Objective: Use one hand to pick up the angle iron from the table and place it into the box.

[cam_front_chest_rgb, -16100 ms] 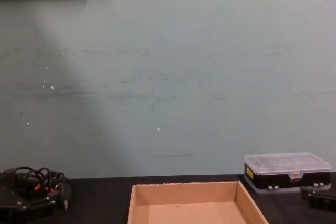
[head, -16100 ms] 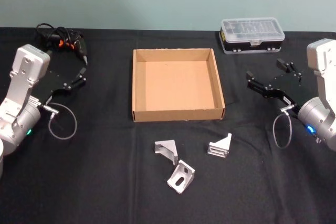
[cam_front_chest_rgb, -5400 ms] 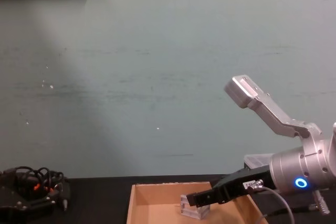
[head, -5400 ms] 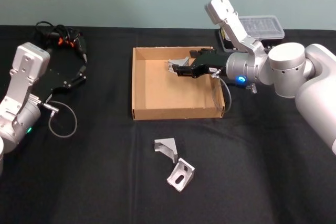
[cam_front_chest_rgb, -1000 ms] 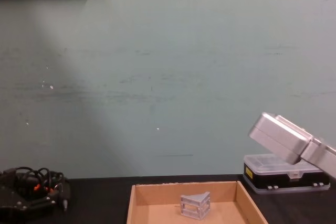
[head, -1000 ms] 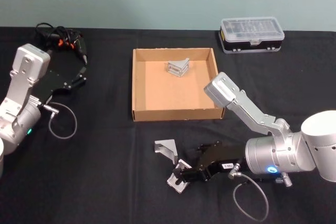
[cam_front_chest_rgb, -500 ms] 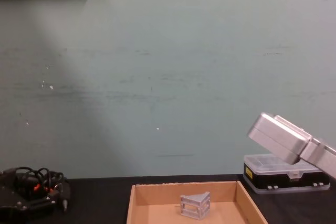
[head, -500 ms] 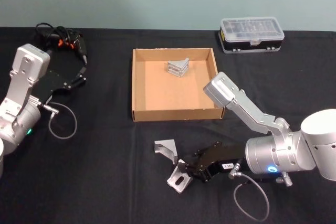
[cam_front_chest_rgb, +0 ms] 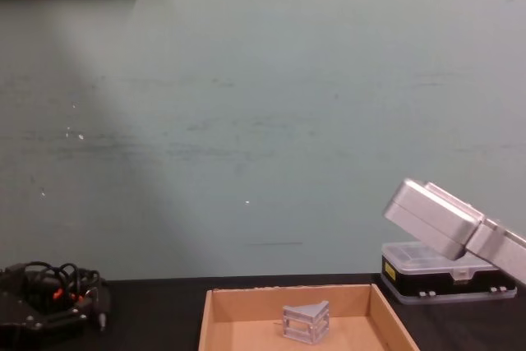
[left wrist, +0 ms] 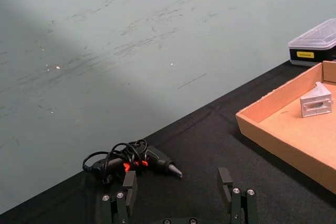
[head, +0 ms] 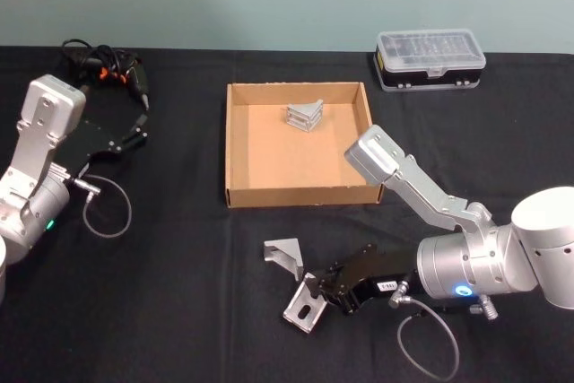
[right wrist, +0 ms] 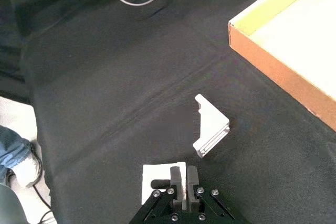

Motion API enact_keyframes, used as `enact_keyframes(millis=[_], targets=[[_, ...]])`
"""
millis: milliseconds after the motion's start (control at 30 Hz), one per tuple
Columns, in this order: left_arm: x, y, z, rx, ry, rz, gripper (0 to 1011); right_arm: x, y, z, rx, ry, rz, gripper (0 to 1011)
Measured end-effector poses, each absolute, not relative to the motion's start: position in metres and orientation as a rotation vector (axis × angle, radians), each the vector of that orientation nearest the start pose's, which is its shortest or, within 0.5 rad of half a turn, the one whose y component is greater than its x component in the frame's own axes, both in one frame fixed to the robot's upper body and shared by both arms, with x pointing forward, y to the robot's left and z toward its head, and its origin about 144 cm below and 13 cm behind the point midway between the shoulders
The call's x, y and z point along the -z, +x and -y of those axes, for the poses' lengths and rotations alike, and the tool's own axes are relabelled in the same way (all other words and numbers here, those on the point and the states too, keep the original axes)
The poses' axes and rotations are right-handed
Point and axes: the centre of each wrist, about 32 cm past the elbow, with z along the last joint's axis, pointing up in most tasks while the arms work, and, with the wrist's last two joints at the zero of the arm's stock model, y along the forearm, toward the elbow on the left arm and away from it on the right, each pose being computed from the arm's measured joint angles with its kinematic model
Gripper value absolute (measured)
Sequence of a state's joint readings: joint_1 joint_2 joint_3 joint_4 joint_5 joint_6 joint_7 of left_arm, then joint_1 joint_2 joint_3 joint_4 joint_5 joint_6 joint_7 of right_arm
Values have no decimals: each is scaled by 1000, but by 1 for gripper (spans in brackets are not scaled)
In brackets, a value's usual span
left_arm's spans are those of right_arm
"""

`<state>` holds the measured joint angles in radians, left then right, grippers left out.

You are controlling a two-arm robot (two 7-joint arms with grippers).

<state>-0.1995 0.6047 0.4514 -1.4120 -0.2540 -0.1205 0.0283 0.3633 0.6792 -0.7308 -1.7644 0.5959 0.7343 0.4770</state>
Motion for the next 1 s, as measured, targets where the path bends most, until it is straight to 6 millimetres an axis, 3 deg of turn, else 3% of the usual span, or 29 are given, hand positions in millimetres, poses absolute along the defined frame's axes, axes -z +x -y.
enact_keyframes(millis=[333,533,733,1000], targets=[[-1140,489,-310,-1248,304,285,1000,-1228,468,214,448,-618,-338,70],[-1140,489,-310,-1248,304,285,1000,-1250,474,219,472,-548,-296,70],[-1140,489,-310,-1248,304,285,1000,-1277,488,228,554,-463,-218,70],[-1140,489,-310,-1248,304,285,1000,-1286,513,241,666,-436,-140,70]])
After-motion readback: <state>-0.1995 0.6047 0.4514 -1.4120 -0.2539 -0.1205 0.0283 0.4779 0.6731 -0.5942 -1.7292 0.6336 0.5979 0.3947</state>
